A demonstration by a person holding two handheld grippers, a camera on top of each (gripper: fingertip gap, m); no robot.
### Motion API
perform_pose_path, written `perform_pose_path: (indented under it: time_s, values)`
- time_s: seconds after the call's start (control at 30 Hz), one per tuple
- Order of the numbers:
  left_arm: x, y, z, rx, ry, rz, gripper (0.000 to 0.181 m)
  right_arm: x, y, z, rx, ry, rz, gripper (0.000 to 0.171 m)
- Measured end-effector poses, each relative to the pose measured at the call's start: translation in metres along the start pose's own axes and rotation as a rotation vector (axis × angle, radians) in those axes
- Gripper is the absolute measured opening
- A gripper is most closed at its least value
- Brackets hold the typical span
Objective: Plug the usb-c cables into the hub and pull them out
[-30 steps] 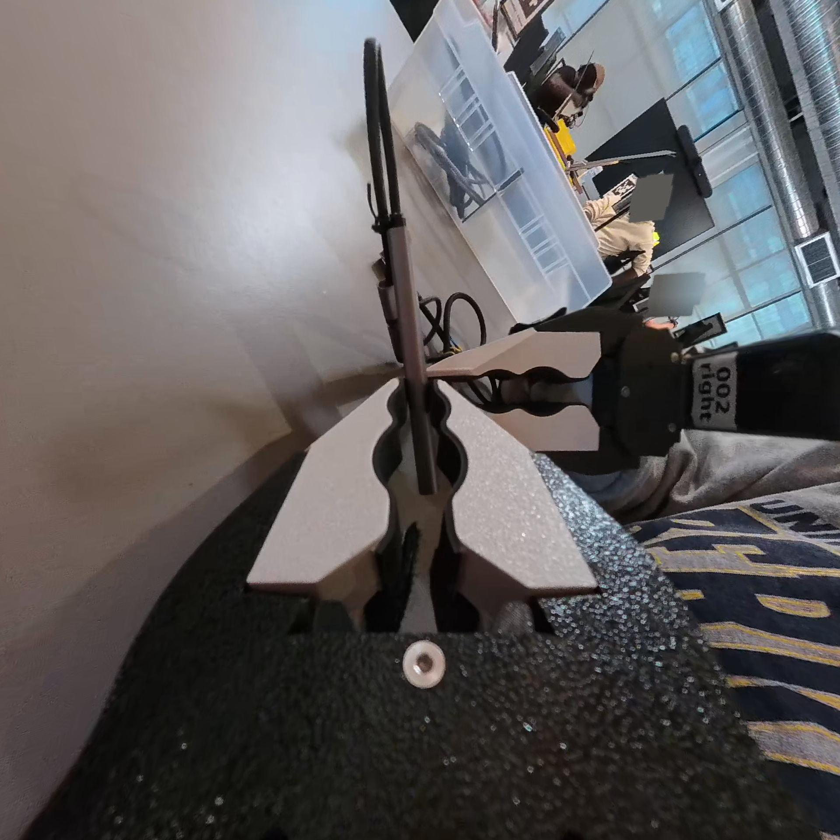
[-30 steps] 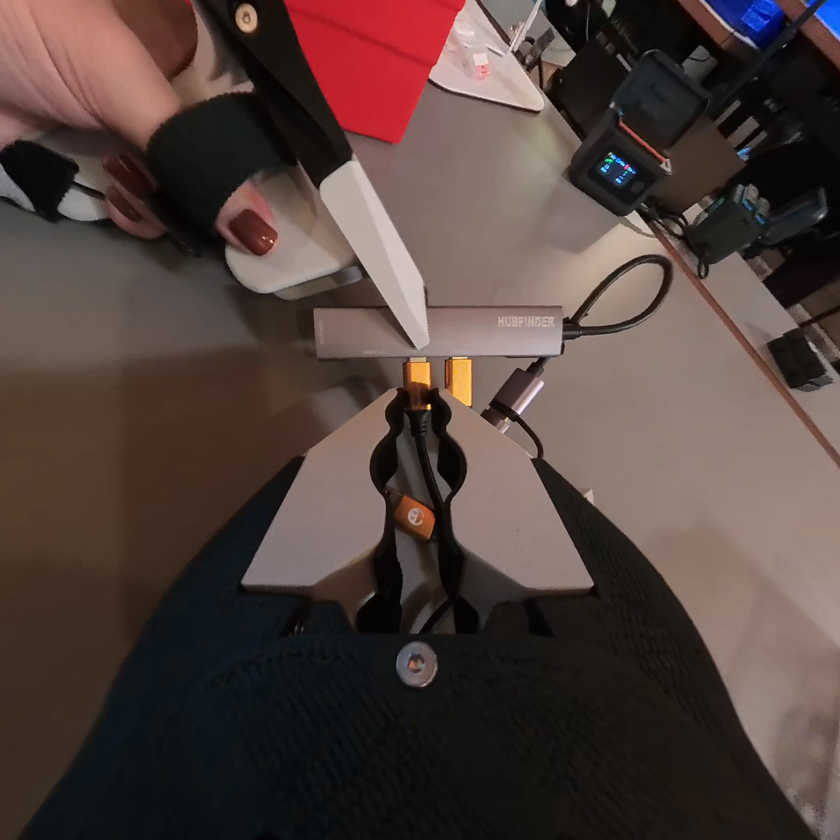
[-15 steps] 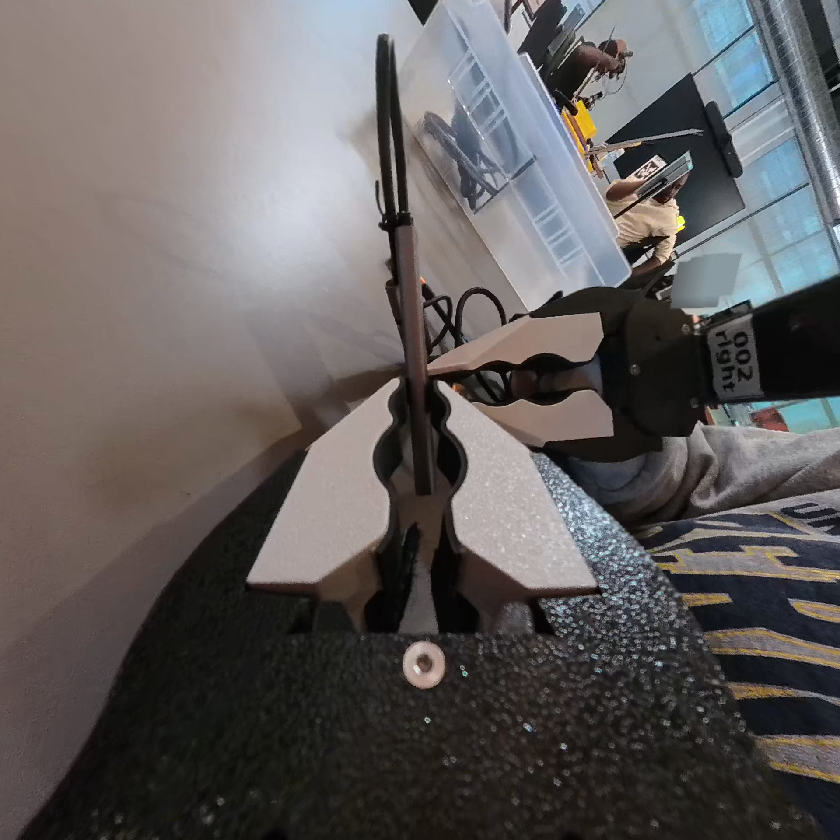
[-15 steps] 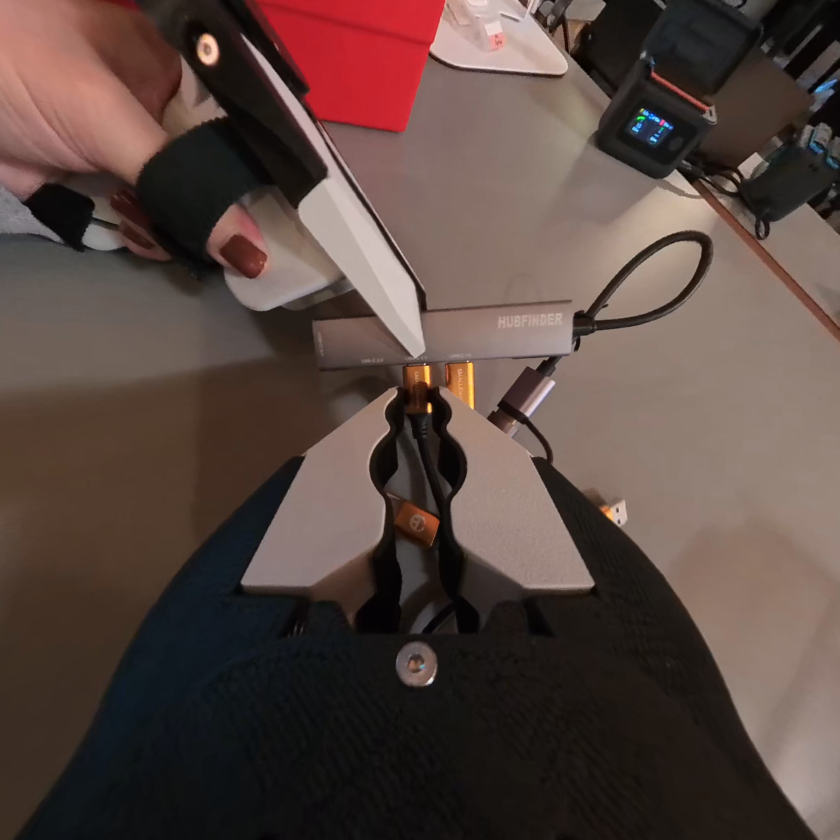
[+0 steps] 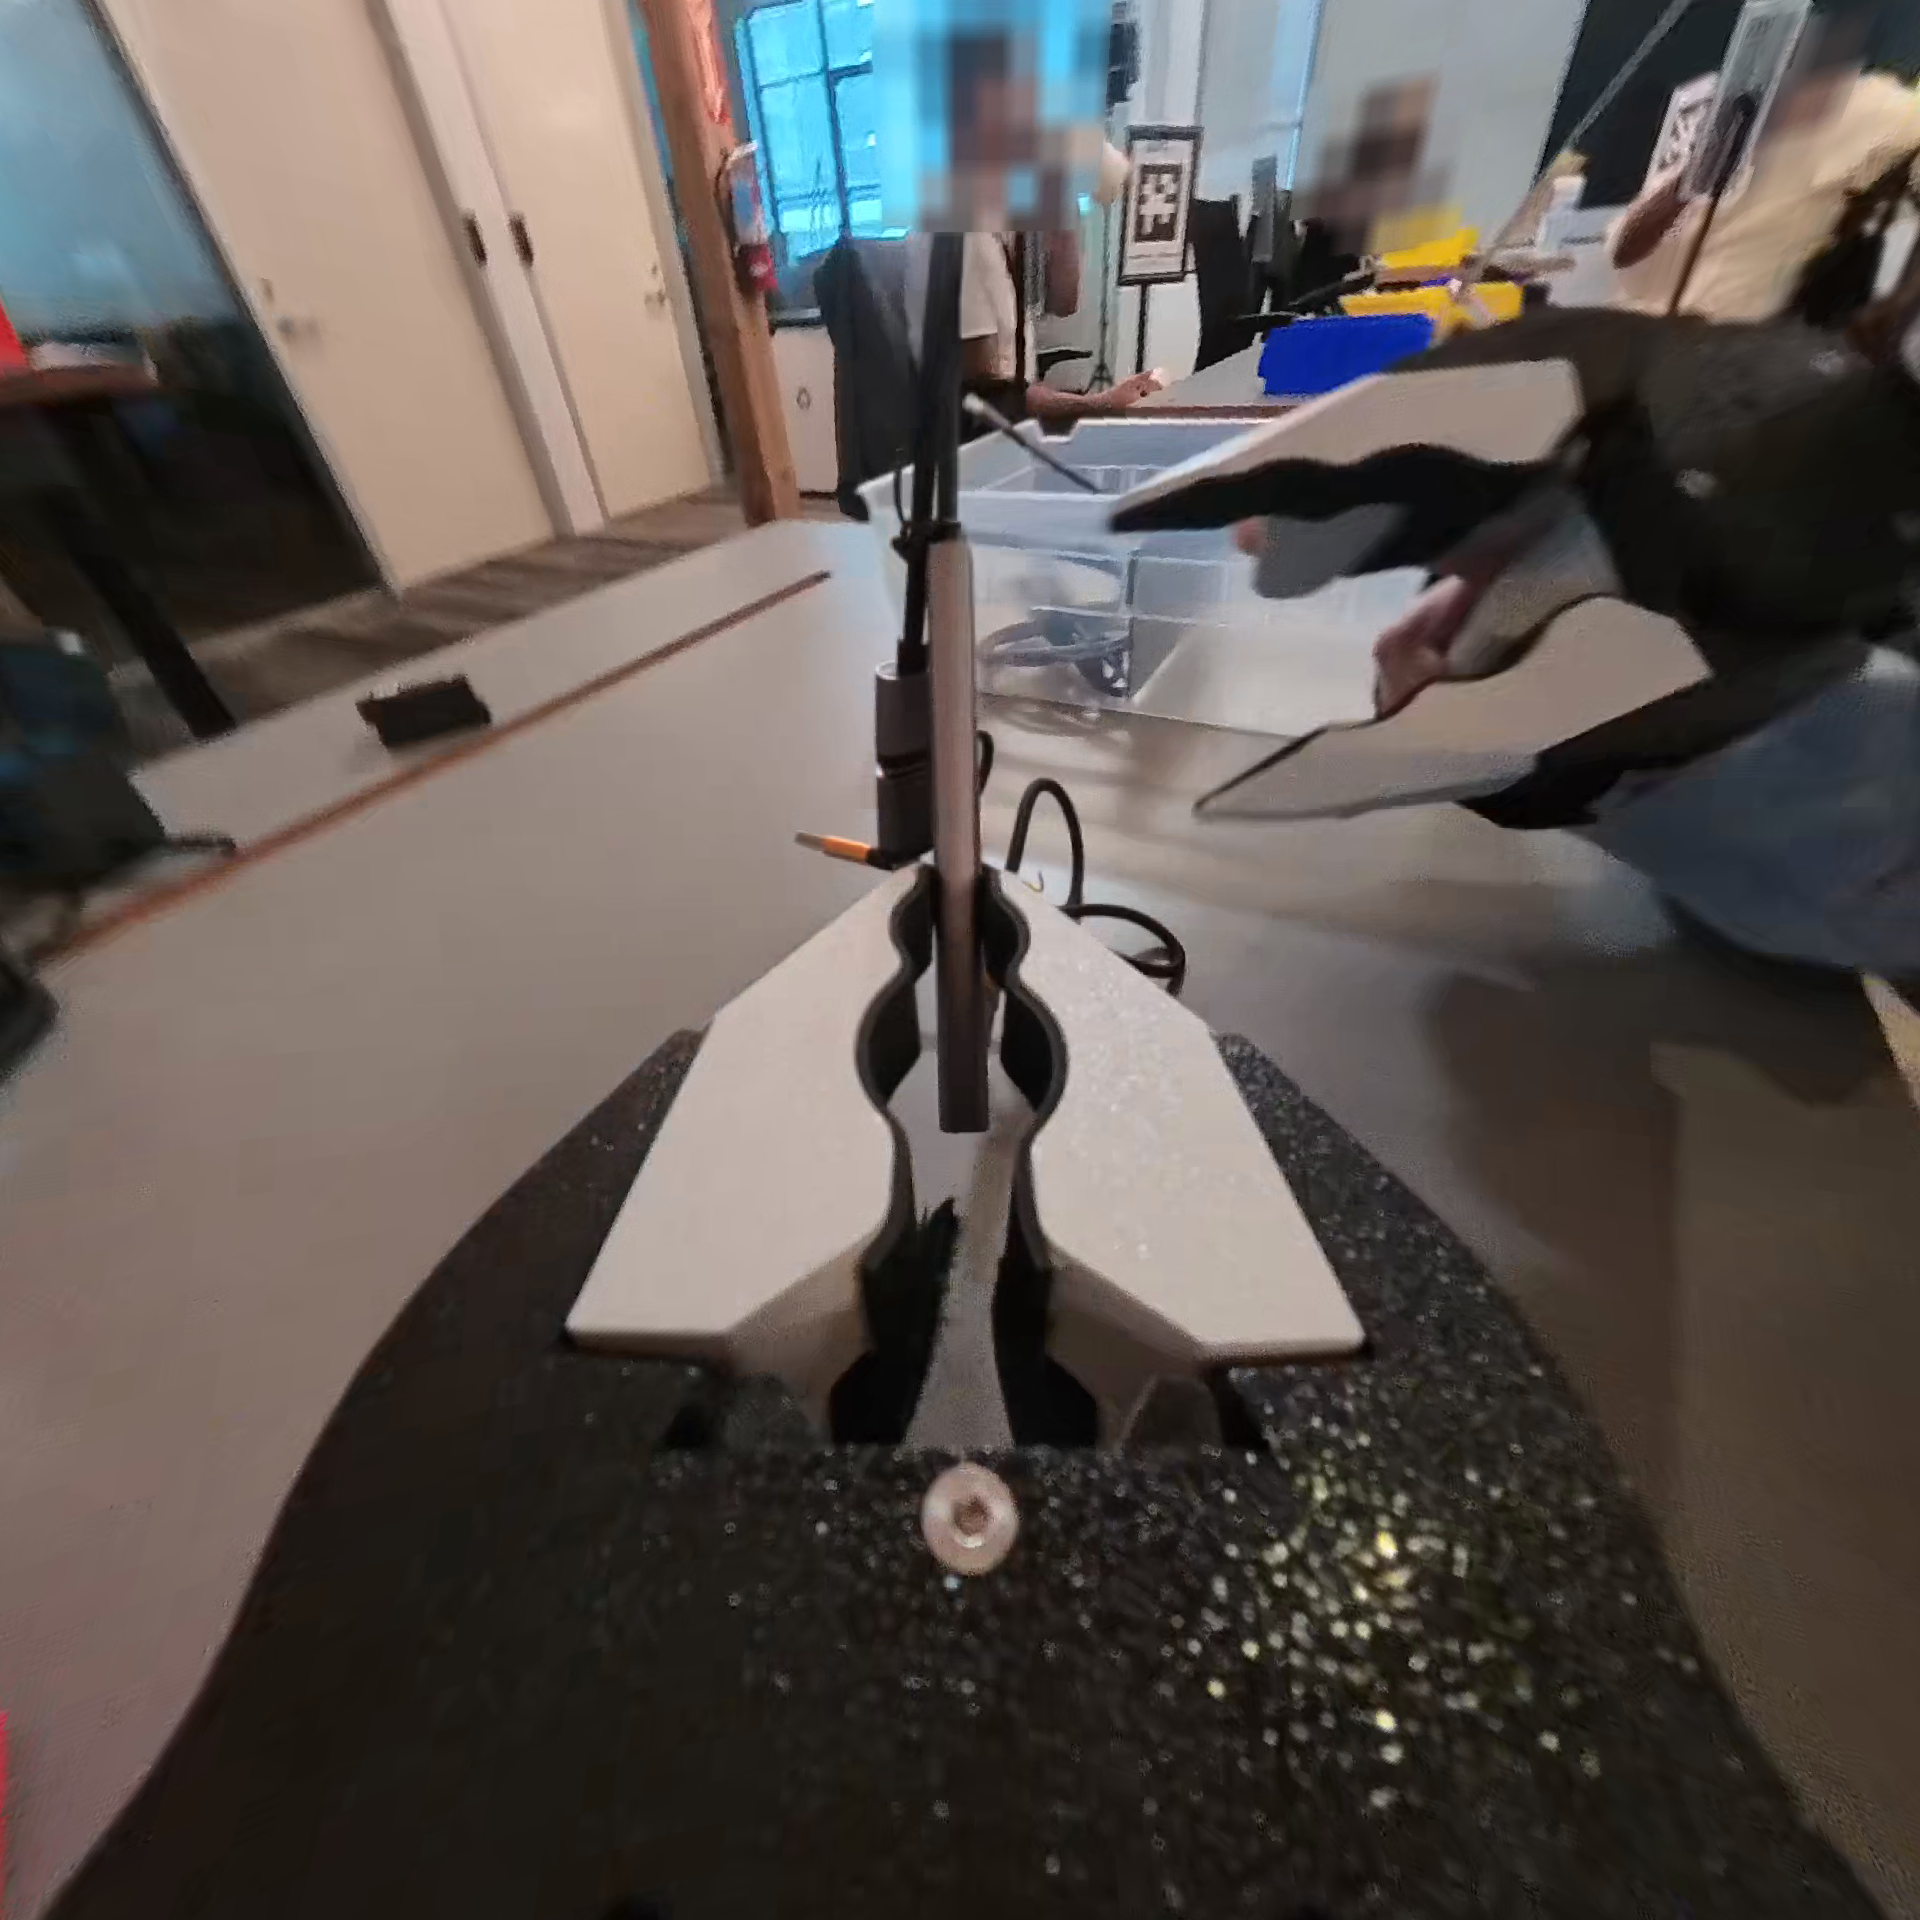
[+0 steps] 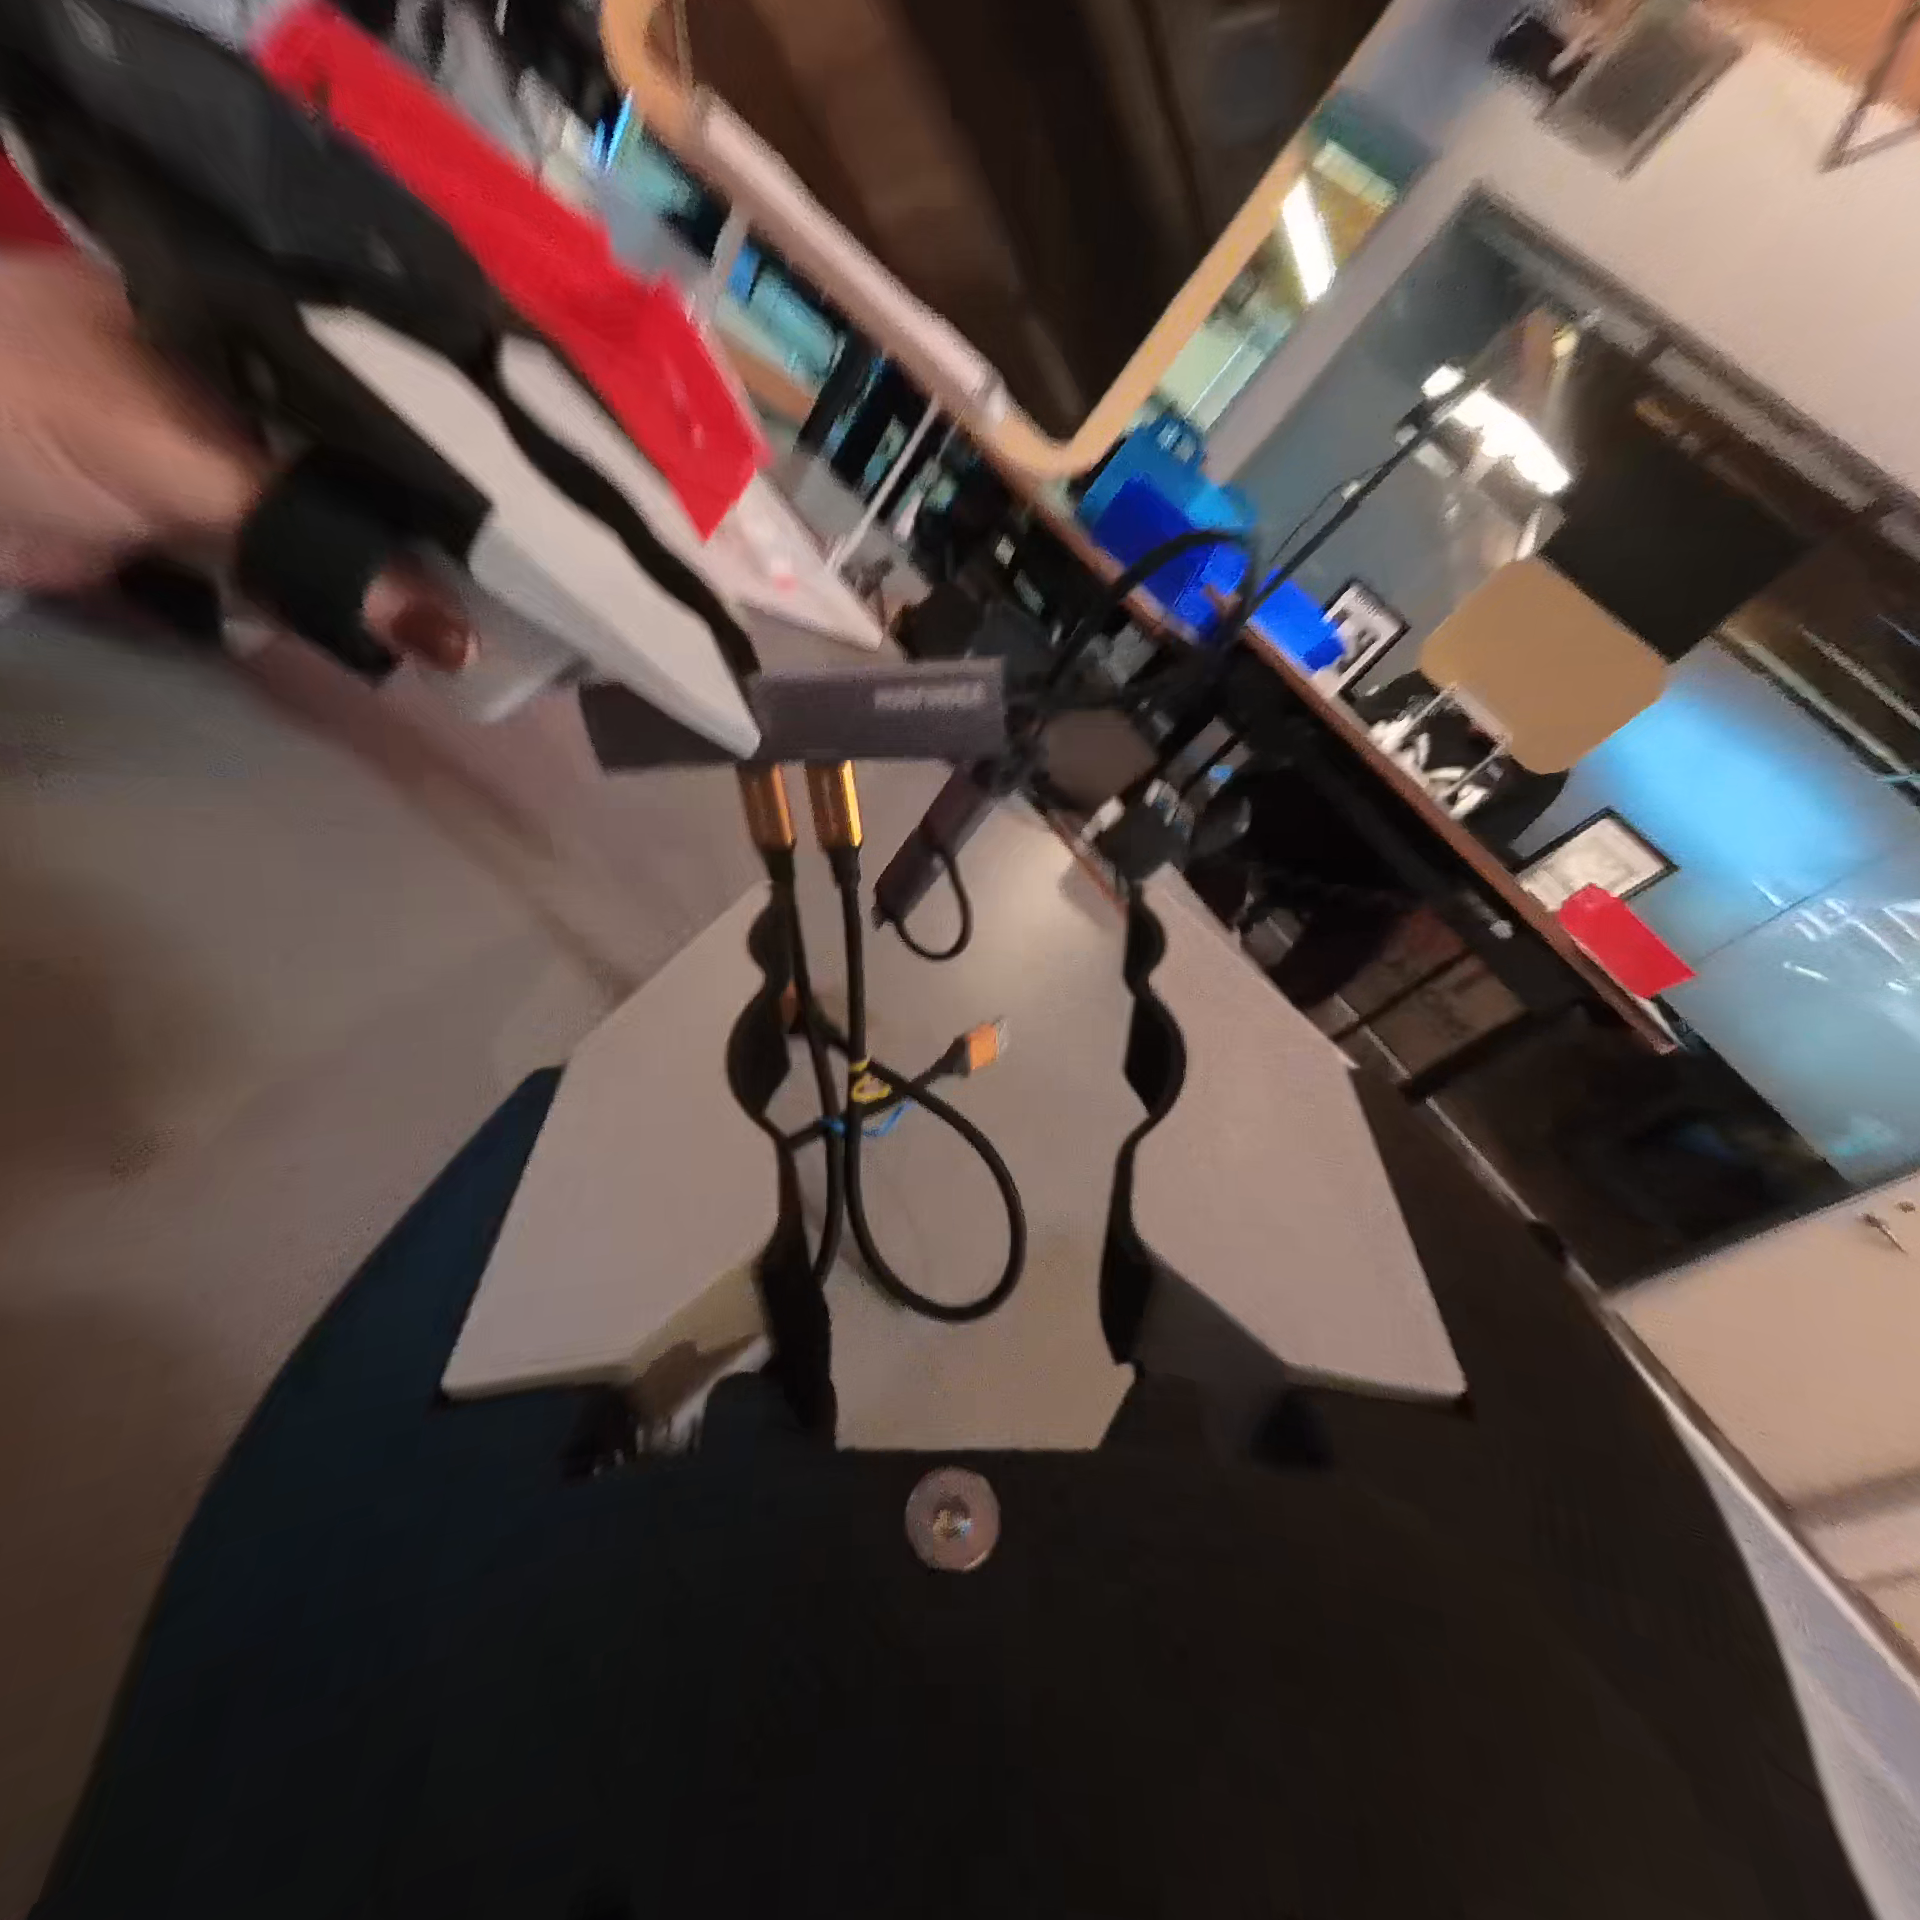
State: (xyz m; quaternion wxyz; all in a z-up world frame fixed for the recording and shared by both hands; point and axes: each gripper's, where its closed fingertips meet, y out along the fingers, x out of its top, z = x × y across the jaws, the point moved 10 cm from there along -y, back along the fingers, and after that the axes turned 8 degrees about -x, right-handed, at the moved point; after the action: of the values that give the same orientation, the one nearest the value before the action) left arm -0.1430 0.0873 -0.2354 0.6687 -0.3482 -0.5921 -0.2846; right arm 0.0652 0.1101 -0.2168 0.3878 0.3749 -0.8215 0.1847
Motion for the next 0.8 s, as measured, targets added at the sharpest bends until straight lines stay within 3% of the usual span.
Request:
perform_pose_path:
  time_s: [0.1, 0.17, 0.27, 0.4, 0.53, 0.67, 0.8]
  values:
    - [0.002, 0.001, -0.006, -0.071, 0.057, -0.029, 0.007, -0.003, 0.013, -0.002, 0.149, 0.007, 0.099, 0.093]
    - [0.001, 0.002, -0.007, -0.135, 0.053, -0.045, 0.007, -0.004, 0.021, -0.007, 0.267, 0.069, 0.13, 0.095]
    - [0.0, 0.0, -0.01, -0.227, 0.063, -0.069, 0.007, -0.001, 0.031, -0.01, 0.426, 0.136, 0.138, 0.079]
    - [0.001, 0.0, -0.014, -0.278, 0.088, -0.097, 0.007, 0.008, 0.037, -0.005, 0.572, 0.144, 0.144, 0.037]
    - [0.003, -0.001, -0.016, -0.297, 0.084, -0.151, 0.009, 0.011, 0.033, -0.008, 0.72, 0.244, 0.166, 0.019]
    - [0.006, -0.005, -0.008, -0.211, 0.011, -0.175, 0.025, 0.017, 0.022, -0.027, 0.671, 0.181, 0.193, 0.011]
    - [0.008, -0.014, 0.002, -0.12, -0.026, -0.22, 0.028, 0.043, 0.005, -0.088, 0.512, 0.141, 0.124, 0.01]
